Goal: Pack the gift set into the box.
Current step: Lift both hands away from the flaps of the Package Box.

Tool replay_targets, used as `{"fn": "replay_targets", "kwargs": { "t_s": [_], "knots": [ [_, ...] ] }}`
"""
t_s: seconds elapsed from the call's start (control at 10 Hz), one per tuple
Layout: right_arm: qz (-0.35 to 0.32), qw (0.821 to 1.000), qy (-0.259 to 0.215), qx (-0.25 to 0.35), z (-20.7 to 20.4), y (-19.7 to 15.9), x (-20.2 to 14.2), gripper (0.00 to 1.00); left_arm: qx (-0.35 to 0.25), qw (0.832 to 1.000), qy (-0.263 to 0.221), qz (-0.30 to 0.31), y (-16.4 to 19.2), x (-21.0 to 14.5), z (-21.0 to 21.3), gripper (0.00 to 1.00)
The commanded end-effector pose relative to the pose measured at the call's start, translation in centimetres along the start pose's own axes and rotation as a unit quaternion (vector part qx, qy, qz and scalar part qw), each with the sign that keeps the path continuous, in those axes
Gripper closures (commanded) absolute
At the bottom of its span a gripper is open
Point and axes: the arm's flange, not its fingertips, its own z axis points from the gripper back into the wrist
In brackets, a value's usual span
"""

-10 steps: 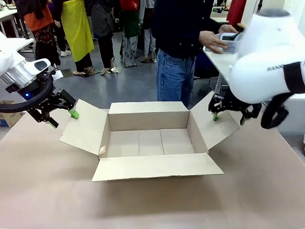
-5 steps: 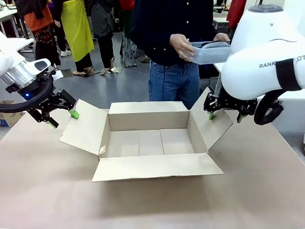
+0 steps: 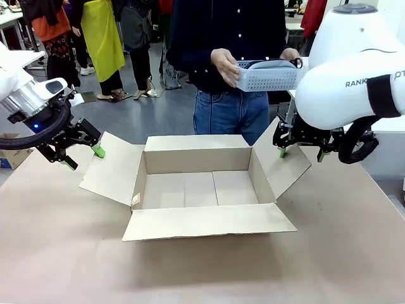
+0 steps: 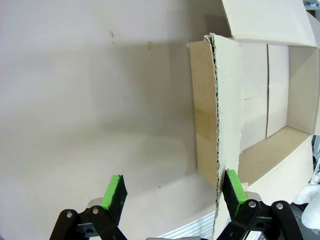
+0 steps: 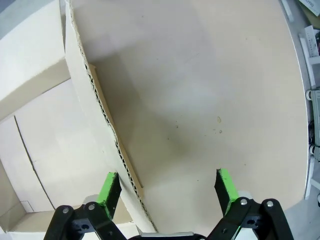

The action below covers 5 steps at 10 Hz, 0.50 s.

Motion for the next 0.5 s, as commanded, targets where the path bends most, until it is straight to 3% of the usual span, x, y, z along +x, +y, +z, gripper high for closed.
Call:
{"fn": "replay_targets", "kwargs": {
  "t_s": [0.0,0.4],
  "knots": [
    [-0.006,1.0,-0.009,-0.013,-0.04,0.14,0.1,0.0,0.01,1.0,0.0,0.001,0.02,-0.24,0.19,0.0],
    [-0.006,1.0,-0.009,-0.013,-0.04,0.14,0.1,0.0,0.01,1.0,0.0,0.001,0.02,-0.24,0.19,0.0]
  ]
}}
